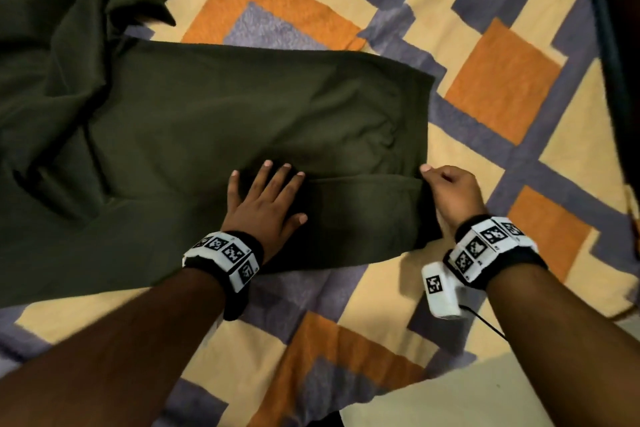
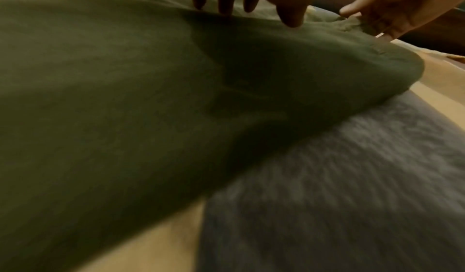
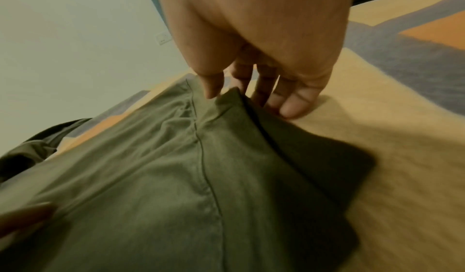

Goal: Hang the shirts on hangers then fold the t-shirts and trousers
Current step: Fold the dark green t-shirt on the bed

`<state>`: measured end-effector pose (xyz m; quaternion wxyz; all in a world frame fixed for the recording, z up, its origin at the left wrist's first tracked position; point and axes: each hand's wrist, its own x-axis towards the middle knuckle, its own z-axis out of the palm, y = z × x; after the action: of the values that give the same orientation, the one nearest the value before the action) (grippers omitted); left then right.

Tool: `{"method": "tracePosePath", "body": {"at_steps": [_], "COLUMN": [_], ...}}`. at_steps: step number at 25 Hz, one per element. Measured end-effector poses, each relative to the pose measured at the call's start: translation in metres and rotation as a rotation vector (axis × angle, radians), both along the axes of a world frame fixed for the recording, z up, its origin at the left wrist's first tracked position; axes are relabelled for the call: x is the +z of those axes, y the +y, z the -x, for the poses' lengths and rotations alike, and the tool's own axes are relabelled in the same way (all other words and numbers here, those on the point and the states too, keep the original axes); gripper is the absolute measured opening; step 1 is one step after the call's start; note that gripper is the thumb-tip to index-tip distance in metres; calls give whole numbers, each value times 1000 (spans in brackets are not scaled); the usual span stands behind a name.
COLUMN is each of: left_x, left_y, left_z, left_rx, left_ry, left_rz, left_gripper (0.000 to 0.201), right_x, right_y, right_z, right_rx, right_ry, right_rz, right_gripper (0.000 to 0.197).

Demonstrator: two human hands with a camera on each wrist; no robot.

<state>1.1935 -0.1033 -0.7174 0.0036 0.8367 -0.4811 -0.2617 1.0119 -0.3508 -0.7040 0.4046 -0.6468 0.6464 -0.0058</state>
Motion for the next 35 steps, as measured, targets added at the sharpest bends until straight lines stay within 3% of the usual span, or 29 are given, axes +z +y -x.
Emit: {"method": "tracePosePath", "body": {"at_steps": [4, 6, 8, 13, 18, 21, 24, 26, 29, 31, 33, 35], "left_x": [-7, -10, -9, -7, -12, -6, -1, 0, -2, -6, -9, -11], "left_y": [-25, -26, -23, -14, -8, -20, -42, -58, -72, -73, -71, -69], "left_z": [3, 6, 8, -1, -6, -11, -38, -64, -101, -121, -137, -144], "left_rx": [16, 53, 38, 62, 3, 72, 125, 134, 111, 109, 173, 197], "left_ry": [30, 45, 20, -6, -21, -45, -71, -88, -174, -189, -142, -117], "left_rz": [-9, -21, -58, -131, -103, 24, 92, 98, 101, 71, 17, -40], "left_gripper": [66, 73, 73, 66, 68, 67, 62, 60, 50, 46, 52, 59], "right_x": [-6, -7, -9, -1, -2, 7, 17, 14, -1, 2, 11, 19], "right_y": [-6, -5, -2, -19, -22, -23, -28, -38, -70, -92, -105, -105], "right_z": [-25, -34, -37, -19, -20, -24, -38, -58, -95, -102, -98, -98], "right_rx": [-11, 19, 105, 316, 396, 356, 276, 240, -18, -182, -200, -151], "right_ry": [-146, -158, -138, 71, 215, 110, -249, -392, -504, -494, -433, -375], "right_rz": [-90, -282, -345, -43, 11, 28, 7, -23, -139, -324, -522, -654], "right_gripper": [29, 35, 39, 37, 43, 40, 23, 19, 19, 26, 34, 23]}}
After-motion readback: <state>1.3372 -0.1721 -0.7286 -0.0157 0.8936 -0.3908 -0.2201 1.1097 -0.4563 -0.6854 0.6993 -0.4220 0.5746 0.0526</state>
